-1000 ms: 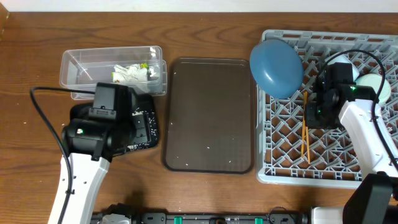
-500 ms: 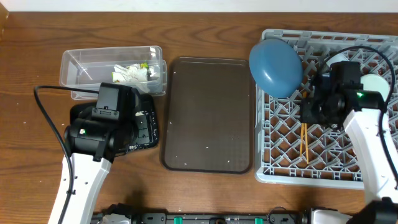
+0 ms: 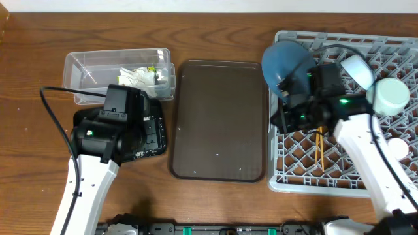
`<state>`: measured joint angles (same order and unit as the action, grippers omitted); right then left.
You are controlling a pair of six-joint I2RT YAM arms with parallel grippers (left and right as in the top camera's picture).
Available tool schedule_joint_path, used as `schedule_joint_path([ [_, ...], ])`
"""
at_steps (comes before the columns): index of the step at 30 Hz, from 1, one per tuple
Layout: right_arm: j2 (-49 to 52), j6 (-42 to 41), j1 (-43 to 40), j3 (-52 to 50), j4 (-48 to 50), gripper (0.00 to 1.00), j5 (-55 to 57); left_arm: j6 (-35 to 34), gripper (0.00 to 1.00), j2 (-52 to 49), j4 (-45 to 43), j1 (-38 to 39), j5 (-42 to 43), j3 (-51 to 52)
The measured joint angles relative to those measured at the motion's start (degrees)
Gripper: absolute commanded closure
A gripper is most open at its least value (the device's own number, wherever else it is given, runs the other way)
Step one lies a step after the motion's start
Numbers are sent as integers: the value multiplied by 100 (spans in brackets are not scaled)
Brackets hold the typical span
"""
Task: Sort waste into correct bins and load items into the dishwasher rack
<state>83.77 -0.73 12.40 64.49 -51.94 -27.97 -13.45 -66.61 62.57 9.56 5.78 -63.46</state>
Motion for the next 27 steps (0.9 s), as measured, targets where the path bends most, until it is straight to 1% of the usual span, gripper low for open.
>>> schedule_joint_path([
  [4, 361, -212, 468, 2, -7, 99, 201, 0, 36, -63, 0, 0, 0, 0],
  [9, 758, -557, 796, 2, -81, 99, 848, 0, 36, -76, 4, 0, 0, 0],
  [13, 898, -988, 839, 2, -306, 99, 1600, 0, 36, -79, 7, 0, 0, 0],
  [18, 898, -1403, 896, 61, -470, 99, 2090, 0, 36, -79, 4, 0, 0, 0],
  [23, 898, -1543, 901, 61, -503, 99, 2564, 0, 36, -79, 4, 0, 0, 0],
  [27, 898, -1569, 901, 63, -461, 99, 2693, 0, 36, -79, 4, 0, 0, 0],
])
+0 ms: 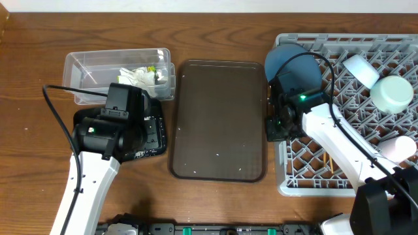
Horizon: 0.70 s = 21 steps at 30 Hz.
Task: Sort waste into correct bins and load items into the dishwasher rack
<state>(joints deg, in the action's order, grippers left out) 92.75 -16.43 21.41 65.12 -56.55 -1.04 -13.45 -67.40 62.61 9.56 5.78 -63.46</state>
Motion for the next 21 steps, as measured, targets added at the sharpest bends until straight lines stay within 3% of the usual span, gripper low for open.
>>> schedule_joint_path([
  [21, 0, -208, -46, -2, 435, 99, 173, 0, 36, 0, 2, 0, 0, 0],
])
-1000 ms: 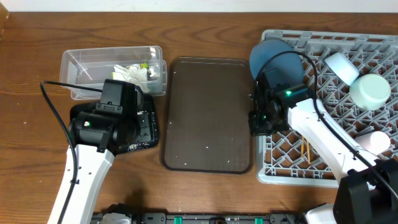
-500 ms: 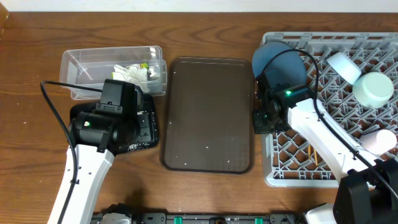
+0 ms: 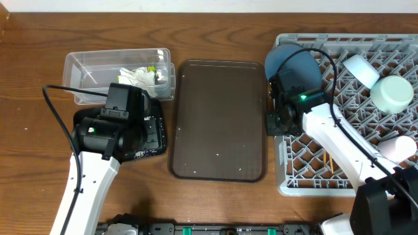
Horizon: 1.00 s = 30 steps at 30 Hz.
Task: Sort waste into correct bins and load items into the dishwasher rack
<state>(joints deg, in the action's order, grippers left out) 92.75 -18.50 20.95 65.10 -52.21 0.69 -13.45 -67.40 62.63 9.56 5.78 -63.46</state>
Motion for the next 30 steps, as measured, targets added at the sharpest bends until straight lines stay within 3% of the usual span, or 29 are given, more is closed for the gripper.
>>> schedule_joint_path([
  [9, -153, -15, -365, 20, 343, 97, -330, 0, 36, 0, -4, 0, 0, 0],
  [11, -337, 31, -514, 22, 466, 85, -398, 0, 36, 0, -15, 0, 0, 0],
  [15, -739, 181, -953, 46, 553, 48, -188, 94, 36, 0, -101, 0, 0, 0],
  [18, -931, 424, -1220, 48, 564, 33, -133, 409, 36, 0, -210, 0, 0, 0],
  [23, -977, 828, -1305, 48, 623, 28, -195, 660, 36, -114, -354, 0, 17, 0],
  [30, -977, 960, -1600, 70, 800, 30, -247, 903, 36, -920, -142, 0, 184, -293],
])
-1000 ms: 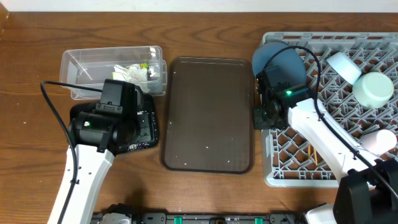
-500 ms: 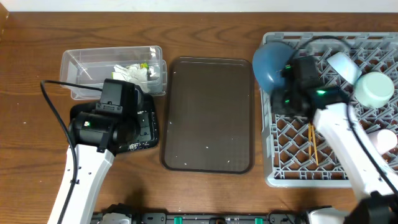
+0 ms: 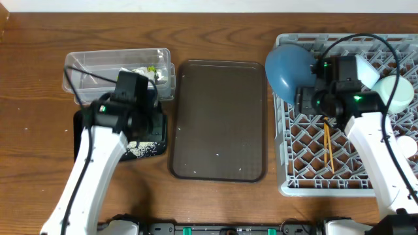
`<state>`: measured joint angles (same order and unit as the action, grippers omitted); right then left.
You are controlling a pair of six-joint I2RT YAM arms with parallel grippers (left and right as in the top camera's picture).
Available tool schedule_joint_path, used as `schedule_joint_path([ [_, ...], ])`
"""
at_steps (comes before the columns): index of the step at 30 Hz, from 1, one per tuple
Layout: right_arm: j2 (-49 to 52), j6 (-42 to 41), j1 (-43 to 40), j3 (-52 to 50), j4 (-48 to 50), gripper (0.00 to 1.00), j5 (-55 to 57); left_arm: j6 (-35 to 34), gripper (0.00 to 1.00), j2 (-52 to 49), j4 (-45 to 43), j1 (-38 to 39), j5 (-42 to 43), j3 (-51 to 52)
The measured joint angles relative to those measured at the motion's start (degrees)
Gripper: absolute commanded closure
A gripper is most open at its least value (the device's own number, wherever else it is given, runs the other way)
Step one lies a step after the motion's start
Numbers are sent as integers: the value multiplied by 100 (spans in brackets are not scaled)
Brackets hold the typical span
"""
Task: Sort waste into correct bins and load items into the dishwasher rack
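Note:
A blue bowl (image 3: 286, 65) leans at the far left corner of the grey dishwasher rack (image 3: 307, 186). My right gripper (image 3: 304, 101) hovers over the rack just right of the bowl, and its fingers are too dark to read. Two wooden chopsticks (image 3: 328, 147) lie in the rack below it. A white cup (image 3: 363, 67) and a pale green cup (image 3: 401, 93) stand further right. My left gripper (image 3: 142, 112) is over the black container (image 3: 145, 147), next to the clear bin (image 3: 85, 72) holding white waste (image 3: 147, 75). Its fingers are hidden under the wrist.
A bare brown tray (image 3: 219, 121) lies in the middle of the wooden table (image 3: 32, 130), between the bins and the rack. White crumbs dot the black container's near edge. Another white item (image 3: 410, 147) sits at the rack's right edge.
My right arm has moved from the rack's left edge, by the tray, up and right to sit over the rack beside the bowl. My left arm has shifted up toward the clear bin.
At first my right gripper was over the rack under the blue bowl, with the left arm over the black container. Then the right gripper sat at the rack's left edge, and the rack lay slightly further right. Now it is back over the rack.

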<state>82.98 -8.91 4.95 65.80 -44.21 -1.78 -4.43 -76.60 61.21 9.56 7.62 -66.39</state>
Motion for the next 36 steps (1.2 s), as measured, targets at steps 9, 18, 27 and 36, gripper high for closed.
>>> schedule_joint_path([
  [9, 0, -46, -741, 240, -1309, 46, -17, 42, 36, -404, 874, 0, 61, -385],
  [18, -326, -48, -1062, 192, -1676, 51, -483, 39, 36, -179, 1298, 0, 83, -323],
  [27, -2636, -50, -1062, -1176, -603, 46, -616, -20, 36, 1969, 214, 0, 24, 431],
  [36, -5088, -221, -1062, -2511, -385, 1, -426, -179, 4, 4118, -450, 0, -186, 1340],
])
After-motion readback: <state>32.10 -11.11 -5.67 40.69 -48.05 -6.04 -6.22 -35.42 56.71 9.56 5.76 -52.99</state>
